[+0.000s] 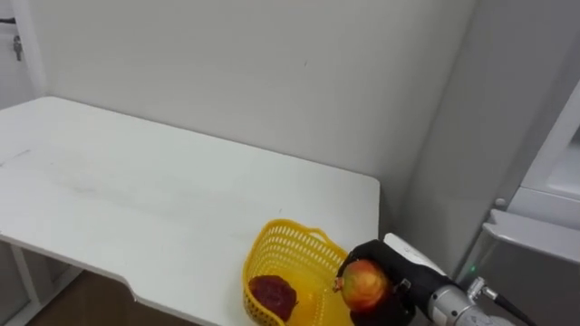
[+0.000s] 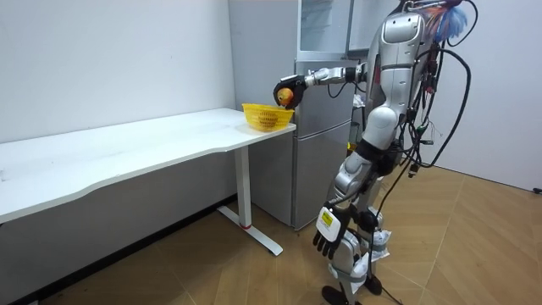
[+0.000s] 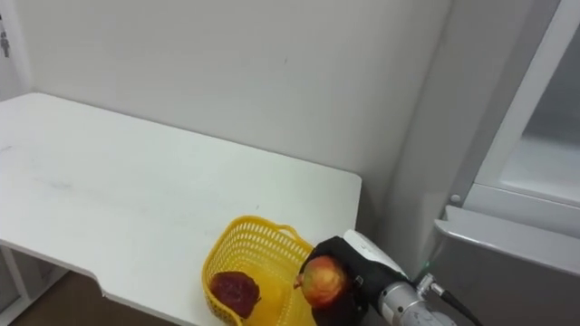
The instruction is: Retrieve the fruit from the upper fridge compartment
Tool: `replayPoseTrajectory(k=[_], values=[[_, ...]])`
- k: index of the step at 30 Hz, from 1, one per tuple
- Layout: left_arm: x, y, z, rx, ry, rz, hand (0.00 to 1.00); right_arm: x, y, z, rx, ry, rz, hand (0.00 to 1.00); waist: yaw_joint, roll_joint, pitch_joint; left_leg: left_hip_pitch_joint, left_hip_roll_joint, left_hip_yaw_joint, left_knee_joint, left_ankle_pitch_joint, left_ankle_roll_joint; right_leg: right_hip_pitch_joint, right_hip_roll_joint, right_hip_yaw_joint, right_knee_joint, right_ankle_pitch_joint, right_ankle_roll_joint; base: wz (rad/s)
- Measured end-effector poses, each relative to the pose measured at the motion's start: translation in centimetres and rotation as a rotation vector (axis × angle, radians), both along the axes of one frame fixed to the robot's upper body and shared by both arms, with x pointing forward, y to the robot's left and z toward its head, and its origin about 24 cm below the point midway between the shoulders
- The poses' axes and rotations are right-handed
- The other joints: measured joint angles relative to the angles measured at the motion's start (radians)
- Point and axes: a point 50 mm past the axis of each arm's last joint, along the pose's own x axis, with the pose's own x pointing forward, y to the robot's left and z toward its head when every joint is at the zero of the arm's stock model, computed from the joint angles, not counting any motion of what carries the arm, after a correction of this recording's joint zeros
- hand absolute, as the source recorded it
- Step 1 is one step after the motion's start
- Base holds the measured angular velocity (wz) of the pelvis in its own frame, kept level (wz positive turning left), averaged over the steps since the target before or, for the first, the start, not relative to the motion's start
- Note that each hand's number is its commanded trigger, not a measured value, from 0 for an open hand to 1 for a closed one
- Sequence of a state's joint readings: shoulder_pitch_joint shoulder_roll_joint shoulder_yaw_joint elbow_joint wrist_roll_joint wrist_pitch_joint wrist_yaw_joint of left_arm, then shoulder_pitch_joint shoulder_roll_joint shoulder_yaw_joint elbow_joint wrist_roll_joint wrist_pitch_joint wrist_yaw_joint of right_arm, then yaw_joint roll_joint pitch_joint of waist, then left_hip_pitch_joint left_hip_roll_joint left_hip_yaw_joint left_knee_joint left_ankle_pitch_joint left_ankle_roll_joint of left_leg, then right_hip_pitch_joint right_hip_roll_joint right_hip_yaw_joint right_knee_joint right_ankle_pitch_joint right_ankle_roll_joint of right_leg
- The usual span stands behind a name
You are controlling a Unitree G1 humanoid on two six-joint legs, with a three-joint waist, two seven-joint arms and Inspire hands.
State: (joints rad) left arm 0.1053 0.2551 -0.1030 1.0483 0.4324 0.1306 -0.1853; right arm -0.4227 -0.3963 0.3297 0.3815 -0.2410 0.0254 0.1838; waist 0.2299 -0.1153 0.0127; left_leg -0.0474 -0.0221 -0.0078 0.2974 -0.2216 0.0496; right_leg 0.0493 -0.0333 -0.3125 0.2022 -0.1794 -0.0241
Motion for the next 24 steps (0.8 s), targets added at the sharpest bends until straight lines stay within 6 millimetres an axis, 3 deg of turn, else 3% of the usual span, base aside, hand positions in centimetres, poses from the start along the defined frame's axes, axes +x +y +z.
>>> replayPoseTrajectory(k=[12,13,14,15,24], values=[[0.1,-0.1,0.0,0.01,-0.005,-0.009,0.0,0.1,0.4,0.0,0.01,0.006,-0.006,1.0,0.011,0.008,-0.0056,0.009,0.001,0.004,-0.022,0.002,-0.002,-0.008,-0.001,0.003,0.003,0.0,0.0,-0.01],[0.1,-0.1,0.0,0.009,-0.005,-0.008,0.0,0.2,0.4,0.1,0.01,0.002,-0.006,0.63,0.012,0.008,-0.0057,0.008,0.001,0.005,-0.022,0.002,-0.002,-0.01,0.0,0.005,0.003,0.0,0.0,-0.09],[0.1,-0.2,0.0,0.007,-0.003,-0.009,0.0,0.3,0.5,0.3,0.007,-0.006,-0.003,0.47,0.016,0.007,-0.0057,0.008,0.001,0.006,-0.023,0.002,-0.002,-0.013,0.0,0.008,0.004,0.0,0.0,-0.06],[0.0,-0.2,-0.1,0.005,-0.001,-0.008,0.0,0.5,0.6,0.6,-0.002,-0.016,0.002,0.0,0.018,0.008,-0.0055,0.008,0.001,0.007,-0.024,0.002,-0.002,-0.013,0.0,0.009,0.003,0.0,0.0,-0.03],[-0.6,-0.2,-0.2,0.005,0.018,-0.002,0.0,1.5,1.8,3.6,-0.003,-0.119,0.05,0.0,0.023,0.003,-0.0026,0.025,0.001,0.007,-0.039,0.003,-0.002,0.002,0.0,0.008,0.002,0.0,0.0,0.0]])
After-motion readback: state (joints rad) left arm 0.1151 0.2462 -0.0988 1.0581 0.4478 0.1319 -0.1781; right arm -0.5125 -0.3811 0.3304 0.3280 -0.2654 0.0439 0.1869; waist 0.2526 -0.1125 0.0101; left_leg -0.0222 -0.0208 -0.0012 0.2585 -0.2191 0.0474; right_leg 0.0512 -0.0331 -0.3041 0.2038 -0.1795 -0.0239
